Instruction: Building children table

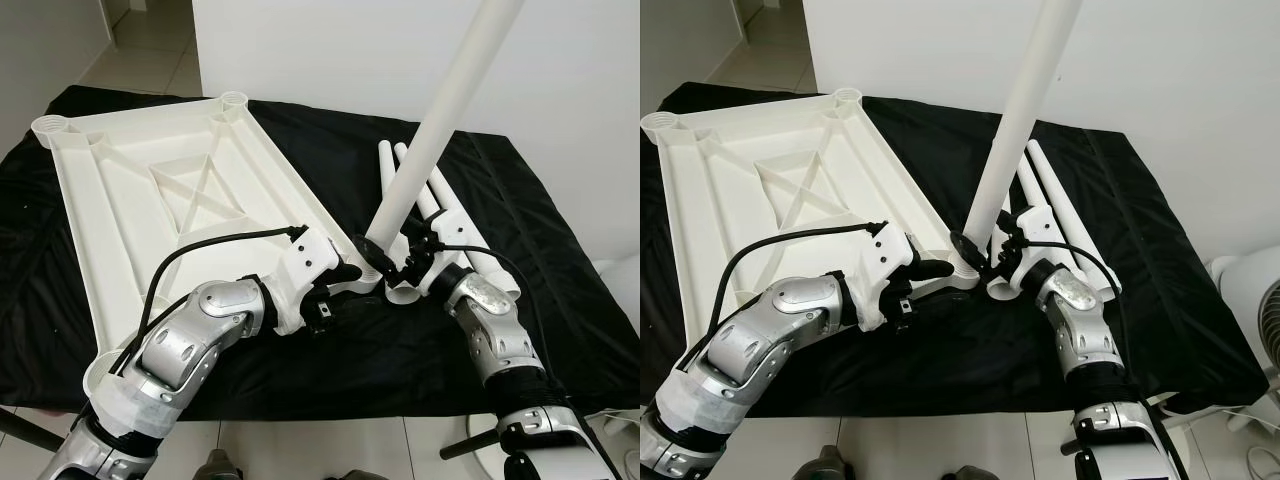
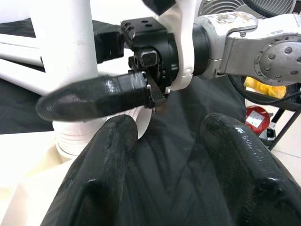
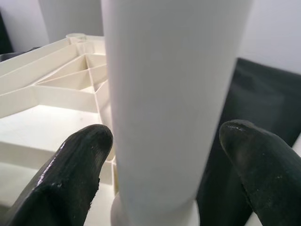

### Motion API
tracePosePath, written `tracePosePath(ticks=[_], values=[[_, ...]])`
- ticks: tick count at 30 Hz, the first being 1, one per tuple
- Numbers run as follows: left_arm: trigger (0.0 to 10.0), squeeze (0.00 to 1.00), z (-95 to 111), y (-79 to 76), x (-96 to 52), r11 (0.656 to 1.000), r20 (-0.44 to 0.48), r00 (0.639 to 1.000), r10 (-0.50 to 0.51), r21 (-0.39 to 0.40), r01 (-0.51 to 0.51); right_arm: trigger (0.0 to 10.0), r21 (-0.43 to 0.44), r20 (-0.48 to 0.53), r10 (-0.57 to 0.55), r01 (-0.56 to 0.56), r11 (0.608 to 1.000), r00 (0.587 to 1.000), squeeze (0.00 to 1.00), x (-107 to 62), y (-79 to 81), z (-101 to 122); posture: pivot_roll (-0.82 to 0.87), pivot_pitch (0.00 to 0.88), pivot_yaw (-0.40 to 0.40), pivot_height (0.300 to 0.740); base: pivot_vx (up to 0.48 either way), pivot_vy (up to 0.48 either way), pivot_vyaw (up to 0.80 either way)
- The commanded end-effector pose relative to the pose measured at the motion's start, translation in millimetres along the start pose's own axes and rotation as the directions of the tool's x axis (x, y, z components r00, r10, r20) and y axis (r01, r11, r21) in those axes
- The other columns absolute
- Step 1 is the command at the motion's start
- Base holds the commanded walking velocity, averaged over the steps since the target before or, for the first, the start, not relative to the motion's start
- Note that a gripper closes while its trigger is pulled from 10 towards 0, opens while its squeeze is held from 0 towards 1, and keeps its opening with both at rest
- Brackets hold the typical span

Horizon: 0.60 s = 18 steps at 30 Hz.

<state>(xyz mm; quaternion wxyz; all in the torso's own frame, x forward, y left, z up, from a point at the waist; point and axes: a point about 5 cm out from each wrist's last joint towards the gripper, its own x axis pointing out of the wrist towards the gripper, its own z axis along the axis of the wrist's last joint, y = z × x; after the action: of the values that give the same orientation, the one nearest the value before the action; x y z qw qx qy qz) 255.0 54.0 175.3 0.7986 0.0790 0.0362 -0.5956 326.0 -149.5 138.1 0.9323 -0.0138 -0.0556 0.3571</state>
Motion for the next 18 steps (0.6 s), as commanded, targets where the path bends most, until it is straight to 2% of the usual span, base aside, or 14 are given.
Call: tracePosePath(ticks=[1,2,3,4,6,7,8,13,18], values=[[10.0,0.0,0.1,0.2,3.2,1.0,-0.009,1.0,-0.018,0.005,0.018,7.4,0.007,-0.012,0.022,-0.021,1.0,1.0,0.0,2.5,-3.5,0.7,0.1,0.0,-0.091,0.74,0.0,0.0,0.0],[10.0,0.0,0.1,0.2,3.2,1.0,-0.009,1.0,-0.018,0.005,0.018,7.4,0.007,-0.012,0.022,-0.021,1.0,1.0,0.0,2.5,-3.5,0.7,0.1,0.0,-0.091,0.74,0.0,0.0,0.0],[10.0,0.0,0.8,-0.2,4.2,1.0,-0.007,1.0,-0.02,0.006,0.02,4.9,0.004,-0.022,0.042,-0.042,0.999,0.999,0.0,6.3,-4.2,1.1,0.1,0.001,-0.093,0.74,0.0,0.0,0.0],[10.0,0.0,0.8,-0.2,4.2,1.0,-0.007,1.0,-0.02,0.006,0.02,4.9,0.004,-0.022,0.042,-0.042,0.999,0.999,0.0,6.3,-4.2,1.1,0.1,0.001,-0.093,0.74,0.0,0.0,0.0],[10.0,0.0,1.3,-1.1,5.0,1.0,-0.006,1.0,-0.023,0.005,0.023,2.4,0.003,-0.047,0.066,-0.066,0.998,0.997,0.0,10.5,-5.0,-0.6,0.11,0.003,-0.096,0.74,0.0,0.0,0.0],[10.0,0.0,1.3,-1.1,5.0,1.0,-0.006,1.0,-0.023,0.005,0.023,2.4,0.003,-0.047,0.066,-0.066,0.998,0.997,0.0,10.5,-5.0,-0.6,0.11,0.003,-0.096,0.74,0.0,0.0,0.0],[10.0,0.0,0.6,-1.5,4.9,1.0,-0.008,1.0,-0.023,0.004,0.023,0.0,0.006,-0.058,0.07,-0.07,0.998,0.996,0.0,10.8,-5.1,-2.2,0.11,0.004,-0.099,0.74,0.0,0.0,0.0],[10.0,0.0,-3.5,-2.0,4.0,1.0,-0.027,1.0,-0.015,0.006,0.015,0.0,0.03,-0.075,0.076,-0.074,0.997,0.994,0.0,9.6,-5.5,-6.4,0.11,0.005,-0.101,0.74,0.0,0.0,0.0],[10.0,0.0,-12.7,4.2,3.0,0.998,-0.076,0.996,0.047,0.056,-0.043,0.0,0.084,-0.085,0.042,-0.035,0.996,0.995,0.0,4.2,-5.4,-14.2,0.1,0.008,-0.102,0.74,0.0,0.0,0.0]])
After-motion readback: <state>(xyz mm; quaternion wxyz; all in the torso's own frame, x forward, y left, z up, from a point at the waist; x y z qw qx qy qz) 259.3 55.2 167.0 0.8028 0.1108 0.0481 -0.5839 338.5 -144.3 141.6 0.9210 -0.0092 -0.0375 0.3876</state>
